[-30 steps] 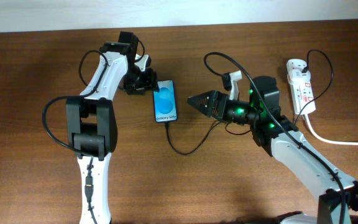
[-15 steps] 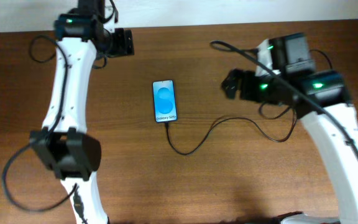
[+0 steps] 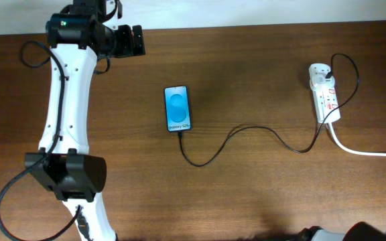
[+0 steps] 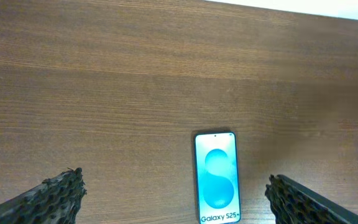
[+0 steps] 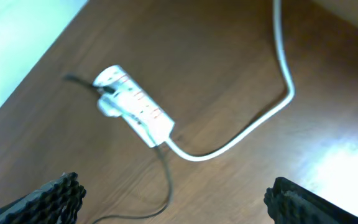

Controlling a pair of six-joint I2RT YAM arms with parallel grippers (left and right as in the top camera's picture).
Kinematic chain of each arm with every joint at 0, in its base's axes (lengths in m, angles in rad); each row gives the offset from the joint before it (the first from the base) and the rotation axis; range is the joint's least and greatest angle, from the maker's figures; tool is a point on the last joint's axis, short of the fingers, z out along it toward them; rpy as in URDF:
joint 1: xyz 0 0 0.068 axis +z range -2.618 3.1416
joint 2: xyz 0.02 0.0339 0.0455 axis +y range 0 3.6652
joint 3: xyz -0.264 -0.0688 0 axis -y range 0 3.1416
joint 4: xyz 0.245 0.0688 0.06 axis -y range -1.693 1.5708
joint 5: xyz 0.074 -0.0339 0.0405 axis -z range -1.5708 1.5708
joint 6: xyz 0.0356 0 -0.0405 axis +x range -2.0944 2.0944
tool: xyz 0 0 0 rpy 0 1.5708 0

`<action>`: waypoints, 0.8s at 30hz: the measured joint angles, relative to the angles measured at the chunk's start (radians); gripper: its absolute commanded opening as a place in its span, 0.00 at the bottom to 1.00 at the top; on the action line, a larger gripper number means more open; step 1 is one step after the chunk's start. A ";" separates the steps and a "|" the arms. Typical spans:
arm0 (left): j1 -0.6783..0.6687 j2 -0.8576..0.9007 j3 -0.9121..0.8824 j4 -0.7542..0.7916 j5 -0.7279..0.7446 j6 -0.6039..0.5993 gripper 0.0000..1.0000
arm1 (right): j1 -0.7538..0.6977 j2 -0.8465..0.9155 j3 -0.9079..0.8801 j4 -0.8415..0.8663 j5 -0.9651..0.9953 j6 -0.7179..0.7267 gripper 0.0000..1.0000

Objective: Plug charger to phone and switch on socket
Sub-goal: 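Lift the left gripper away and move the right gripper over the power strip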

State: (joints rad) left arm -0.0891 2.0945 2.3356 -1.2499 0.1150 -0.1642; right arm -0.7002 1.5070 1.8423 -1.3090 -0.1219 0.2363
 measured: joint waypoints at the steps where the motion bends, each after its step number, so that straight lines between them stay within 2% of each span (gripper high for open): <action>1: 0.000 0.000 0.000 0.000 0.000 0.000 0.99 | -0.026 0.032 0.000 0.008 -0.023 -0.012 0.98; 6: 0.000 0.000 0.000 0.000 0.000 0.000 0.99 | -0.040 0.233 0.000 0.121 -0.140 -0.034 0.98; 12: 0.000 0.000 0.000 0.000 0.000 0.000 0.99 | -0.041 0.458 0.000 0.356 -0.228 -0.004 0.98; 24: 0.000 0.000 0.000 0.000 0.000 0.000 0.99 | 0.053 0.725 0.000 0.423 -0.236 -0.010 0.98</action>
State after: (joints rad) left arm -0.0891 2.0945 2.3356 -1.2499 0.1146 -0.1642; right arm -0.6472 2.2318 1.8420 -0.8860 -0.3576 0.2264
